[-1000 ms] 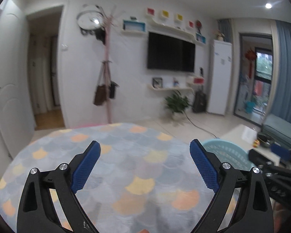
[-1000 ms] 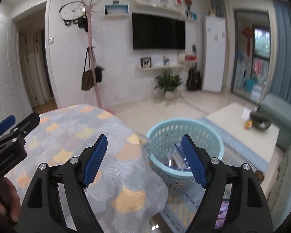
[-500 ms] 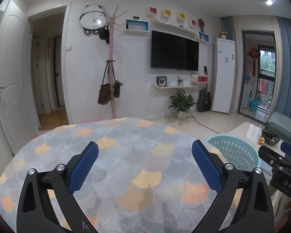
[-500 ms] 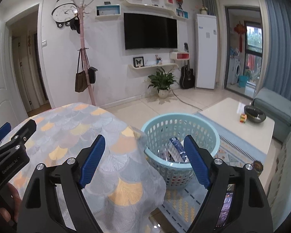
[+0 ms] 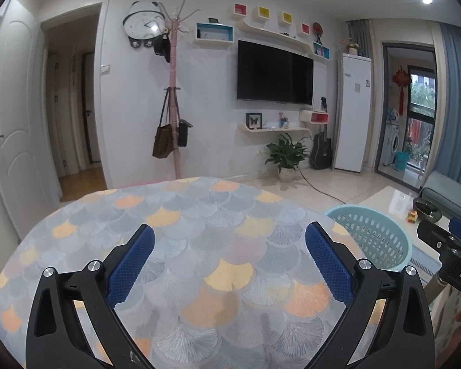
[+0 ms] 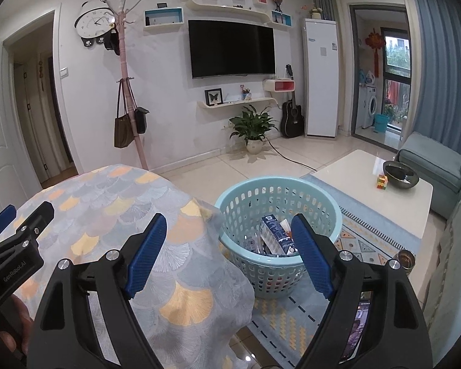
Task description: Collect trash
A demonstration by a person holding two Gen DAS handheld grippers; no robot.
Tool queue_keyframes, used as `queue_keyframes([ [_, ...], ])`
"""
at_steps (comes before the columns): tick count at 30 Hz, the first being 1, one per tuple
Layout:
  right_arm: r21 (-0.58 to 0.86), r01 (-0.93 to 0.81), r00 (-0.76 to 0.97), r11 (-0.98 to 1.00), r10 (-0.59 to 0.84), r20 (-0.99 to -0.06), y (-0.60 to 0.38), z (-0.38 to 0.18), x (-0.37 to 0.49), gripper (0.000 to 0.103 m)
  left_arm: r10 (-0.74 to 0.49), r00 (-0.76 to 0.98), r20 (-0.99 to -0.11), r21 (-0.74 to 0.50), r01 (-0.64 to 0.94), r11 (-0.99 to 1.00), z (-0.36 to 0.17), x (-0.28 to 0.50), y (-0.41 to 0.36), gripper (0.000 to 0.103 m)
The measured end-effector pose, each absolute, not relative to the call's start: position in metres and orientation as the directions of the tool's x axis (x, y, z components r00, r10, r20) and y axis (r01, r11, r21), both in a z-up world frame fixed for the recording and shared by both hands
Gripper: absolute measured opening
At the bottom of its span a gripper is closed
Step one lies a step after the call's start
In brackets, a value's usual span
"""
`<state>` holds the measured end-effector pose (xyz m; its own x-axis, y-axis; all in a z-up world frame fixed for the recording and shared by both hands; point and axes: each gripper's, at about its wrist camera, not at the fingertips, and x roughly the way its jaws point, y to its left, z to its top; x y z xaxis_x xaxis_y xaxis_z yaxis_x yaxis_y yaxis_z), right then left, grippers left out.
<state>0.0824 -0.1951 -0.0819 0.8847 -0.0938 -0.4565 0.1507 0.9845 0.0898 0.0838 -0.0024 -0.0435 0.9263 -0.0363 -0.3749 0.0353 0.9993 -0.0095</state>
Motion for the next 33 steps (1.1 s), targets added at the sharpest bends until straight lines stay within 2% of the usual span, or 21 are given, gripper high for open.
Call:
queue_keyframes([
  [33,0.075,0.147,0.889,0.986,-0.098,-0.446,-0.1950,-0.0819,0.0823,0.082,-0.039,0.922,-0.386,-0.052,0.021,0.998,-0.0388,0.0870,0.0034,0.096],
])
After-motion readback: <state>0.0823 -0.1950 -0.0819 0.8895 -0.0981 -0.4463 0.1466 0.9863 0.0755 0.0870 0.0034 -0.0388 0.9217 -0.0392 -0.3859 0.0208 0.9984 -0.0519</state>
